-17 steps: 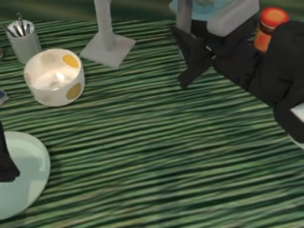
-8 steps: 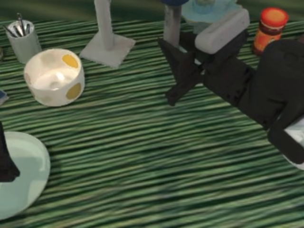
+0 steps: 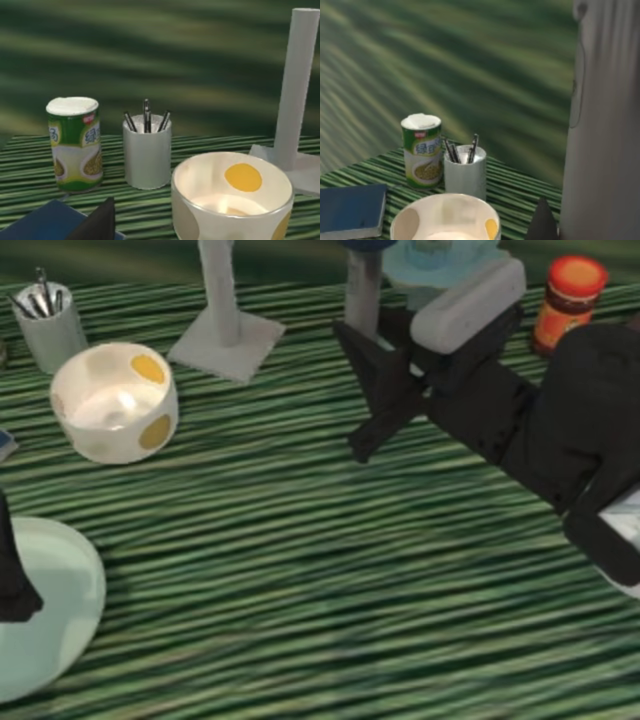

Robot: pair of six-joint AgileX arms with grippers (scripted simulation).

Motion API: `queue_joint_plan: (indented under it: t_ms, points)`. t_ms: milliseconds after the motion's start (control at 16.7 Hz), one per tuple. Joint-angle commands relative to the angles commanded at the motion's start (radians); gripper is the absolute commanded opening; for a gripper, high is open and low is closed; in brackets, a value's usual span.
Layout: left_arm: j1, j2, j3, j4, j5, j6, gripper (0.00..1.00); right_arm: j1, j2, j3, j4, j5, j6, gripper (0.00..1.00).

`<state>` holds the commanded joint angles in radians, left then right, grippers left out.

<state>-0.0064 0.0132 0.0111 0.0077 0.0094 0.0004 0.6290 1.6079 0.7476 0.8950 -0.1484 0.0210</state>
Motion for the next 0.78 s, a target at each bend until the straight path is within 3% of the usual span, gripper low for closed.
queue_joint_plan:
  t_ms: [240,780]
  points:
    - [-0.059,0.152,0.109,0.074,0.089,0.003,1.00,0.000,0.000,0.000,0.000,0.000,0.000,0.00]
    - [-0.277,0.877,0.483,0.321,0.416,0.009,1.00,0.000,0.000,0.000,0.000,0.000,0.000,0.00]
